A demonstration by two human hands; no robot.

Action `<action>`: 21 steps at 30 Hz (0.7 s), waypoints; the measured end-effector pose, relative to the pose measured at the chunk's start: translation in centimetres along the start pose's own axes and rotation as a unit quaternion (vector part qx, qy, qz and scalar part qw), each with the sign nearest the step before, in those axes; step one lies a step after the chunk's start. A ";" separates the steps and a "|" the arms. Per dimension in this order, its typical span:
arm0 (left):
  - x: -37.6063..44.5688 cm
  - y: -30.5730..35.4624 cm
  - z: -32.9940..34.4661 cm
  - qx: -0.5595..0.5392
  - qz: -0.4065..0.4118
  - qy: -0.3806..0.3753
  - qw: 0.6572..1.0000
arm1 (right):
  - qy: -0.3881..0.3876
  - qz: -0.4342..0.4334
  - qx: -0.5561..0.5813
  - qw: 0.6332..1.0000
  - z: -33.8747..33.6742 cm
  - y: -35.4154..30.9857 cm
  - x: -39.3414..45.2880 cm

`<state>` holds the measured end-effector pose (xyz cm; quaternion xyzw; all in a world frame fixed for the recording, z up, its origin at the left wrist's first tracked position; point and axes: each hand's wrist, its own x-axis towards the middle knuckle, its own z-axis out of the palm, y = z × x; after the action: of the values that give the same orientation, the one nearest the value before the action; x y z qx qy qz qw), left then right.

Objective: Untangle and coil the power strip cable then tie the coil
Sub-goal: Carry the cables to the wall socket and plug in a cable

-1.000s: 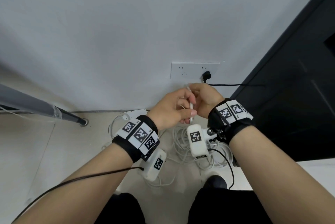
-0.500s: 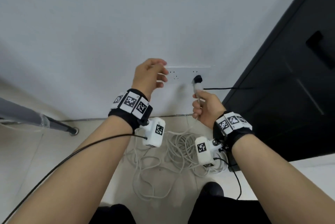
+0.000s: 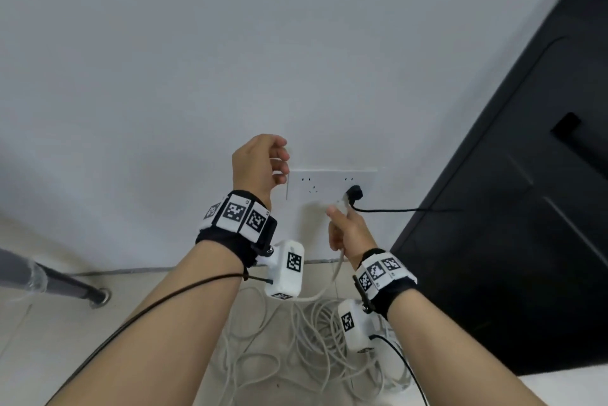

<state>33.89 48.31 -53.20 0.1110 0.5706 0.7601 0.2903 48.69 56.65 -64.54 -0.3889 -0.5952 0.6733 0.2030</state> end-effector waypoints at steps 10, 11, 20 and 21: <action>1.8 1.1 -1.4 -0.109 -0.037 -0.034 0.993 | 0.000 -0.098 -0.008 0.995 4.2 1.4 3.0; 2.0 1.2 -1.5 -0.125 -0.041 -0.037 0.991 | 0.006 -0.105 -0.004 0.994 4.4 1.4 3.3; 2.7 0.9 -2.1 -0.143 -0.048 -0.063 0.987 | 0.044 -0.102 0.001 0.994 5.0 2.7 4.6; 2.7 0.7 -2.2 -0.139 -0.050 -0.065 0.987 | 0.051 -0.096 0.003 0.994 5.0 2.9 4.7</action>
<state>30.43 47.95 -53.66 0.0903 0.4439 0.8077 0.3773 42.54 56.28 -68.73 -0.3634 -0.6169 0.6317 0.2974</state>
